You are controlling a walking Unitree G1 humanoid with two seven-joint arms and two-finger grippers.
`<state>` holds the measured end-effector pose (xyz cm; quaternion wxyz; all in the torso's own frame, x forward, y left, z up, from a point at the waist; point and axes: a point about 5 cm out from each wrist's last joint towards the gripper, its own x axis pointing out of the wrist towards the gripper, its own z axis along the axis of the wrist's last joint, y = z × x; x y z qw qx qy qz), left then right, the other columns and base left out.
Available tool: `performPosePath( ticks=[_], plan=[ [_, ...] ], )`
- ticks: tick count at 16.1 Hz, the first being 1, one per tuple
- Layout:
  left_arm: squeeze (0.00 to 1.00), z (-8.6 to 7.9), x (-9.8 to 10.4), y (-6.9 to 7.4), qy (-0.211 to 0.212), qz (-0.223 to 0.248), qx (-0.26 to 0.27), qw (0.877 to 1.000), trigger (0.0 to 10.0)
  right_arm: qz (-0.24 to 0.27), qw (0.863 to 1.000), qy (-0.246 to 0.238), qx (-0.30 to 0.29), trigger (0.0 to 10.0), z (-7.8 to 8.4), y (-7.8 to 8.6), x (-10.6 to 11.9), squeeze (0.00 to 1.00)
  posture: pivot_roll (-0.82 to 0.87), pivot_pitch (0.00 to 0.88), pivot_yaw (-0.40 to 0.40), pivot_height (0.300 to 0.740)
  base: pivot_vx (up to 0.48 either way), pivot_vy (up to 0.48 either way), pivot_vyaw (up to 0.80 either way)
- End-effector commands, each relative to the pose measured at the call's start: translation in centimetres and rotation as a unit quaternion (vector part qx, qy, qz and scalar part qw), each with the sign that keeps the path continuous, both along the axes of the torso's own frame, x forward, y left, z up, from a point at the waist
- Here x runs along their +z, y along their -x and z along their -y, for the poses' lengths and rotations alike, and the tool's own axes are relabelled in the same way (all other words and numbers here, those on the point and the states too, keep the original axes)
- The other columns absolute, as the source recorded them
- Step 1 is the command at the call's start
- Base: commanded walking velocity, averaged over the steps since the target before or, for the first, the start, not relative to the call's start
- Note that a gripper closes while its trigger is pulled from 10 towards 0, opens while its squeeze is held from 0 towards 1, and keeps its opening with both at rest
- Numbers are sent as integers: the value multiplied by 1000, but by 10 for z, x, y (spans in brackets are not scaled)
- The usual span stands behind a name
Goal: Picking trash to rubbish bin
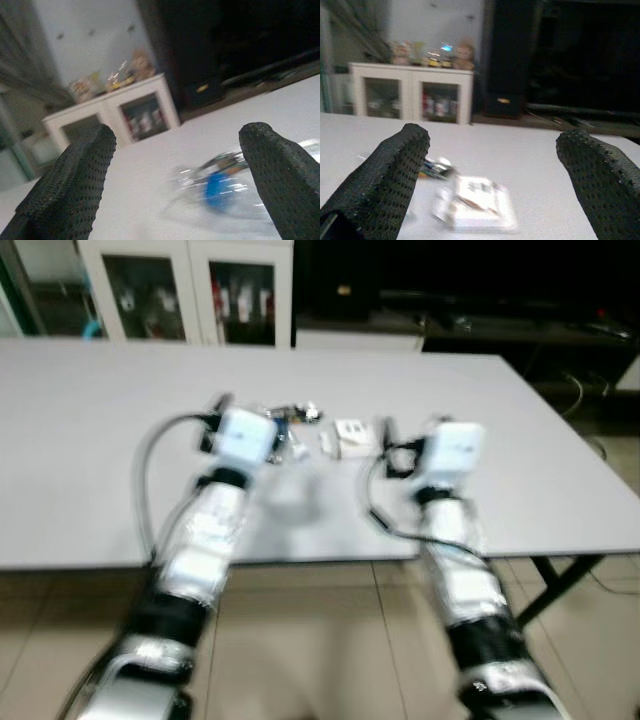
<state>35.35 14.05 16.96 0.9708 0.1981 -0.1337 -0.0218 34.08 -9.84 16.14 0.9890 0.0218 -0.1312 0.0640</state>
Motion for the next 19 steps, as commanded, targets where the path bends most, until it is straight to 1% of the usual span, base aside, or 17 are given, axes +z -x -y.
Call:
performPosePath(
  ticks=[1, 2, 5, 7, 10, 15, 16, 19],
  plan=[
    [0, 11, 3, 0, 0, 5, -18, 1000, 10000, 4, 1000, 2, -14, 10000, 12, 0, 2, 0, -5, 0, -56, 740, 480, 0, 0],
    [0, 12, 2, 1, 0, 4, -18, 1000, 10000, 6, 1000, 4, -10, 10000, 11, 0, 2, 0, -4, 0, -56, 740, 480, 0, 0],
    [0, 13, 2, 0, -1, 2, -19, 1000, 10000, 11, 1000, 2, -7, 10000, 10, 1, 3, 0, -5, 0, -55, 740, 480, 0, 494],
    [0, 12, 2, 0, -1, 1, -19, 1000, 10000, 7, 1000, -14, -11, 10000, 13, 0, 3, 0, -4, 0, -57, 740, 480, 0, 0],
    [0, 11, 2, 0, -2, 0, -16, 1000, 10000, 3, 1000, -8, -16, 10000, 17, -1, 2, 0, -2, 4, -58, 740, 480, 0, 0],
    [0, 10, 2, -1, -3, 0, -16, 1000, 10000, 1, 1000, -11, -18, 10000, 16, -1, 1, 0, -2, 6, -52, 740, 446, 0, 0],
    [0, 11, 3, -1, -8, 2, -19, 1000, 10000, 1, 1000, -11, -17, 10000, 15, -1, 1, 0, -1, 6, -51, 740, 0, 0, 0],
    [0, 14, 5, -1, -4, 5, -26, 1000, 10000, -1, 1000, -12, -18, 10000, 15, -2, 1, 0, -1, 7, -50, 740, 0, 0, 0]
  ],
)
